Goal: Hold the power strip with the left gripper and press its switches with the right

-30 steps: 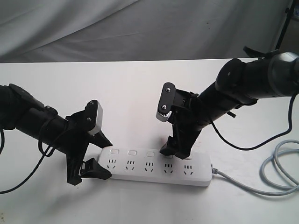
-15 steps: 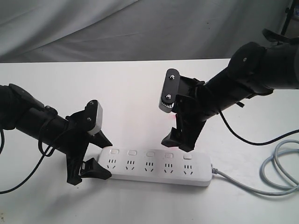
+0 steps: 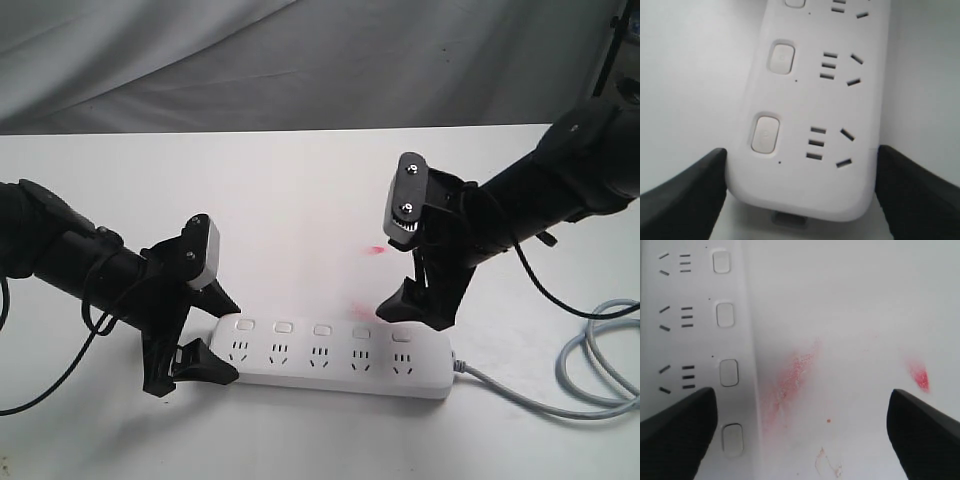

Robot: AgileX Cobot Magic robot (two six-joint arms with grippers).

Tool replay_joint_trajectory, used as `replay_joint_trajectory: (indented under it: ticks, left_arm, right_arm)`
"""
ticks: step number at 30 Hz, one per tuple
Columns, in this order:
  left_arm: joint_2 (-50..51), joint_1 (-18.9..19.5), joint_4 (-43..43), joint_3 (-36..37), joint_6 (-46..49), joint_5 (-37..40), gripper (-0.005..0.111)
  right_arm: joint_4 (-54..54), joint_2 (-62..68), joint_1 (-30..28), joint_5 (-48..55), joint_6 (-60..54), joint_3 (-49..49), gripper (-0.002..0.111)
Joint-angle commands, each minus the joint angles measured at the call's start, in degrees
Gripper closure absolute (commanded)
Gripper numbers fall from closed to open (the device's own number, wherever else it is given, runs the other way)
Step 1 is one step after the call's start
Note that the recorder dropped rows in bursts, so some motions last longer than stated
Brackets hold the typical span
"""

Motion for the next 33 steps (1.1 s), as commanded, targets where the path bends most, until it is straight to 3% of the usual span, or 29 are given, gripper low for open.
replay_joint_trajectory:
  ticks: [1,33]
  left_arm:
    - [-0.11,-0.45,-0.47,-0.32,0.12,-0.08,0.107]
    - [-0.11,-0.45,-0.47,-0.32,0.12,-0.08,0.107]
  right_arm:
    - [2.38,-0.48,-0.82,0.21,-2.46,0.85,0.024]
    - [-2.43,2.19,-0.82,-1.49,0.71,0.99,0.024]
